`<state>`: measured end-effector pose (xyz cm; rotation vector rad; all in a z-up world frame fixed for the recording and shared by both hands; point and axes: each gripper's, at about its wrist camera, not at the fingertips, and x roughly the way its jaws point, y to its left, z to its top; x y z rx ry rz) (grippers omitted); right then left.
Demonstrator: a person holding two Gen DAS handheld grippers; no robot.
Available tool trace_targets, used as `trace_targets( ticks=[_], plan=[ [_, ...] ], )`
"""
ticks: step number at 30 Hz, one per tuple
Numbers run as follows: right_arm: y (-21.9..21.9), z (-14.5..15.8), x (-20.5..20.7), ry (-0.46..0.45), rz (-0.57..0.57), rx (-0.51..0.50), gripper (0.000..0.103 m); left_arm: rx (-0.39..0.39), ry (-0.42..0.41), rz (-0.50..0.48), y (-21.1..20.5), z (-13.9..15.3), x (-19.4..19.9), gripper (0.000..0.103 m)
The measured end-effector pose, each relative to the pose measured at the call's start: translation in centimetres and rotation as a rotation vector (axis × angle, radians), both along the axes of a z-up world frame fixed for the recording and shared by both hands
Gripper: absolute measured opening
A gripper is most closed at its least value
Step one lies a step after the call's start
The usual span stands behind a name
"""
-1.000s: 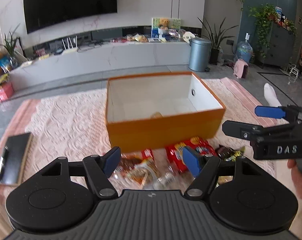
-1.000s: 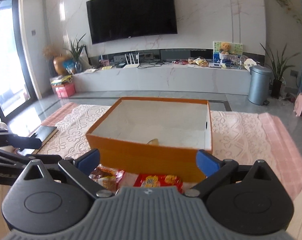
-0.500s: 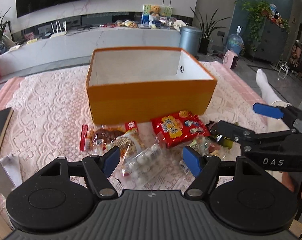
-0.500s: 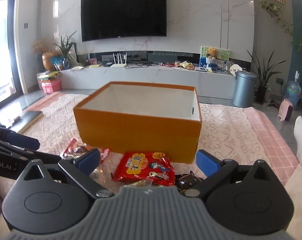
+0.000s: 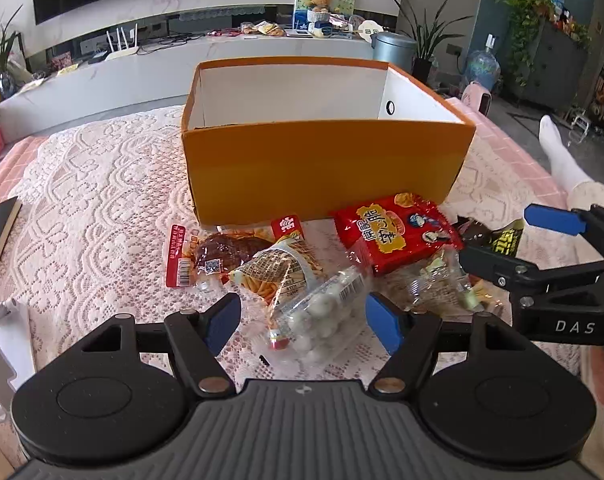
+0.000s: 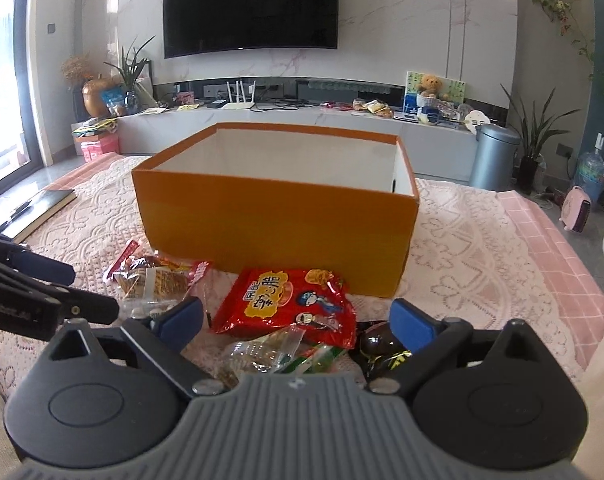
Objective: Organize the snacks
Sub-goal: 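Grasp clear tube of white eggs with left gripper while right grasps clear green-snack bag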
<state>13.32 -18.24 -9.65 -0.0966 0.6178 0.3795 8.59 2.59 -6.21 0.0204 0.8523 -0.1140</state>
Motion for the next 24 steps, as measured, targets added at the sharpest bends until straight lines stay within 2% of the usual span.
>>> trace_targets(
  ticks=[3, 8, 13, 17, 22, 24],
  plan=[
    [0.3, -0.7, 0.2, 0.011, 0.014, -0.019, 0.090, 0.017, 0.004, -0.038, -0.5, -0.7, 0.3, 0.083],
    [0.7, -2.1, 0.6, 0.071, 0.042, -0.026, 0.086, 0.063, -0.007, -0.047, -0.8, -2.3, 0.8, 0.083],
    [1.2, -3.3, 1.1, 0.108, 0.069, -0.027, 0.075, 0.061, 0.001, -0.055, -0.4, -3.3, 1.5, 0.083],
    [1.8, -3.9, 1.2, 0.115, 0.098, -0.030, 0.066, 0.026, 0.026, -0.062, -0.1, -3.9, 1.5, 0.078],
    [2.6, -4.6, 1.2, 0.123, 0.135, -0.055, 0.055, 0.015, 0.045, -0.086, -0.1, -3.6, 1.0, 0.064],
    [2.5, -4.6, 1.2, 0.136, 0.137, -0.048, 0.052, -0.005, 0.051, -0.101, 0.0, -3.2, 0.6, 0.061]
  ],
)
